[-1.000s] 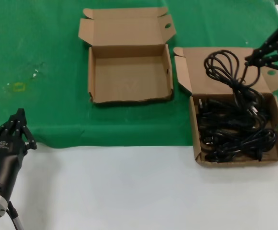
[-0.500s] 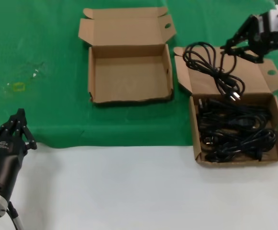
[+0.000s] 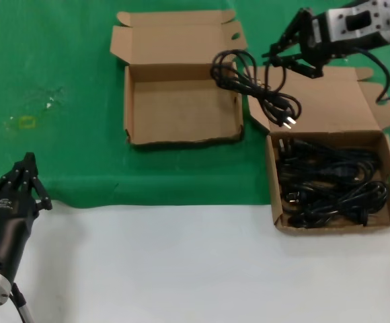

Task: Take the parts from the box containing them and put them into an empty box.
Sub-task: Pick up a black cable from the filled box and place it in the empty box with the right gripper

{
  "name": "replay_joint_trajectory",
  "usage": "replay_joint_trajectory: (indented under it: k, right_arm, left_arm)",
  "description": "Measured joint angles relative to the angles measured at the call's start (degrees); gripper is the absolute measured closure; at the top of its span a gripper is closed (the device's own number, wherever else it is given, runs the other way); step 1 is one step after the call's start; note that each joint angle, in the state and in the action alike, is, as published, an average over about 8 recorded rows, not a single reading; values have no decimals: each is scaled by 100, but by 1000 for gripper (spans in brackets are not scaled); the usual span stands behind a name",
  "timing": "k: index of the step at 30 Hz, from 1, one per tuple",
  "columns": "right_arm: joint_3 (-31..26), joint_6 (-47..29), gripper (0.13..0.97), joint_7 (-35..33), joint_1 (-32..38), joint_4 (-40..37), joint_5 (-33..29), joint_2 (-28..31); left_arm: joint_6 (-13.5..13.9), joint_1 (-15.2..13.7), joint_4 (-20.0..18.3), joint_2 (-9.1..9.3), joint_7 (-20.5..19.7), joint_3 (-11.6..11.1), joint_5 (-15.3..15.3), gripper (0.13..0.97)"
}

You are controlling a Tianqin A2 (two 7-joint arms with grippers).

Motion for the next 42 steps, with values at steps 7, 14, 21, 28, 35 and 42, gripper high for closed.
replay_joint_trajectory:
  k: [7, 14, 21, 28, 35, 42]
  right_arm:
    - [84, 122, 922, -220, 2, 1, 75, -291]
    - [145, 330, 922, -376, -51, -2, 128, -586]
    - [194, 573, 922, -630, -211, -6, 171, -895]
    - [237, 900, 922, -1069, -398, -10, 208, -1138]
    - [252, 1303, 922, -1340, -497, -17, 217, -1262]
    - [292, 1566, 922, -1396, -587, -23, 251, -1307]
  left_arm:
    - [0, 0, 0, 0, 0, 0, 0, 953]
    - [0, 0, 0, 0, 0, 0, 0, 953]
    - [0, 0, 0, 0, 0, 0, 0, 953]
    - [0, 0, 0, 0, 0, 0, 0, 953]
    - [0, 0, 0, 0, -3, 0, 0, 953]
    - [0, 0, 0, 0, -5, 0, 2, 953]
